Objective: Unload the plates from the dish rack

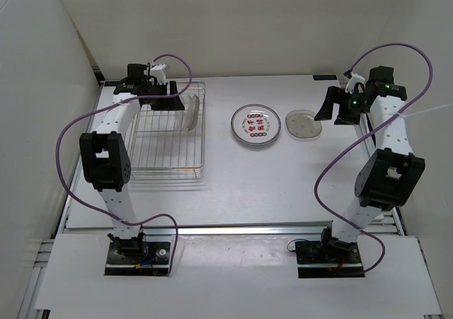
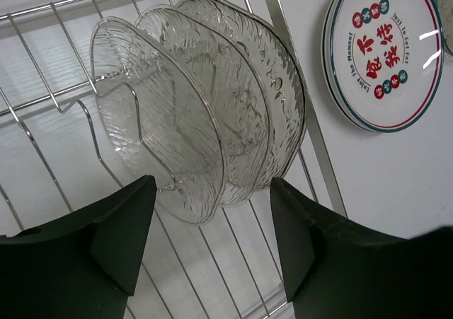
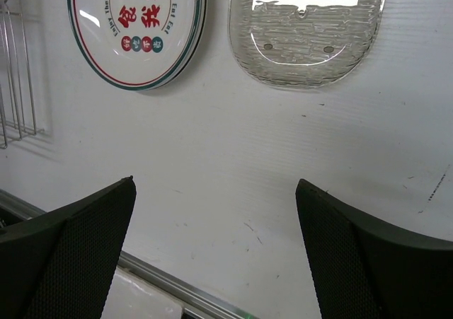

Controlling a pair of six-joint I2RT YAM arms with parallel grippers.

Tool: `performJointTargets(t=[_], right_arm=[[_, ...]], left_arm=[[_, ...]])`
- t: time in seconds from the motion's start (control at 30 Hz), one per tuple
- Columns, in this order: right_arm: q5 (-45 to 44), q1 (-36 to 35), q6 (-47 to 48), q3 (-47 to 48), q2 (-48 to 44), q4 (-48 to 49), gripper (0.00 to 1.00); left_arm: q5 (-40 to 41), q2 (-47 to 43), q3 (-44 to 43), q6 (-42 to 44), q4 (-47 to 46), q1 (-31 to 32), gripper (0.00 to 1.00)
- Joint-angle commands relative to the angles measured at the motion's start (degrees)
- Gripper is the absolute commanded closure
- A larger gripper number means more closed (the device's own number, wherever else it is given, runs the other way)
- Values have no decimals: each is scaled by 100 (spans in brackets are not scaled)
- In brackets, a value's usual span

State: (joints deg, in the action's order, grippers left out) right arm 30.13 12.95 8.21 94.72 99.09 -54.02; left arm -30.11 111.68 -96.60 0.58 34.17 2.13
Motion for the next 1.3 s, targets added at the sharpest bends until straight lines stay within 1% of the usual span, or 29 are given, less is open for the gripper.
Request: performJointTargets(t=[0.0,0.03,0.07,0.13,0.17,0.23,0.27,0.3,0.33,0.37,0.4,0.57,0.63,0.67,0.7,0.77,0.8,0.9,1.07,1.2,1.23,1.27], right_arm=[[186,-12,85,-84,-285,-21,4],[247,-12,85,-85,-285,-21,4],[248,-12,85,-85,-285,-21,5],[300,-12,85,-85,-338,-21,5],[300,-12,85,-85,-338,-21,5],[353,-12,85,-138,-390,-21,5],[353,-12,85,-138,-390,-21,5],[353,-12,85,-138,-390,-21,5],[353,-12,85,-138,-390,-21,5],[353,-12,85,-138,-390,-21,5],[353,-12,85,-190,-390,-21,5],[414,-12,85,-251,-390,-21,5],[415,-12,85,-252,-443,31,5],[415,-12,85,-304,-443,32,5],[415,-12,85,-305,-443,32,5],[415,-12,85,-305,-443,32,5],[415,-12,85,-305,-443,32,5],[467,-64,85,-305,-443,32,5],[467,-65,85,-305,-504,32,5],[407,-65,137,-305,-505,32,5],[406,-65,137,-253,-505,-20,5],[354,-65,137,-252,-505,-21,4]], left_arm=[[-268,-50,-281,-32,-69,85,25],[-215,11,-281,-32,-69,86,27],[-215,12,-281,-32,-69,86,35],[-215,82,-333,-32,-69,86,35],[-215,143,-333,-84,-69,86,41],[-215,232,-386,-84,-69,138,44],[-215,310,-438,-84,-69,199,52],[-215,311,-439,-84,-69,200,57],[-215,363,-439,-84,-69,261,60],[-215,363,-439,-84,-69,261,66],[-145,363,-439,-84,-69,322,68],[-92,311,-378,-84,-69,323,68],[-92,363,-325,-84,-69,323,75],[-40,363,-325,-84,-69,323,76],[-39,311,-325,-84,-69,323,81],[-39,241,-325,-84,-69,323,85],[-39,162,-386,-84,-16,323,89],[-39,82,-438,-84,-16,323,89],[-100,-348,-561,-207,115,270,89],[-101,-673,-1088,-6,659,323,89],[-153,-761,-1437,230,1078,323,89],[-153,-814,-1606,380,1309,410,89]])
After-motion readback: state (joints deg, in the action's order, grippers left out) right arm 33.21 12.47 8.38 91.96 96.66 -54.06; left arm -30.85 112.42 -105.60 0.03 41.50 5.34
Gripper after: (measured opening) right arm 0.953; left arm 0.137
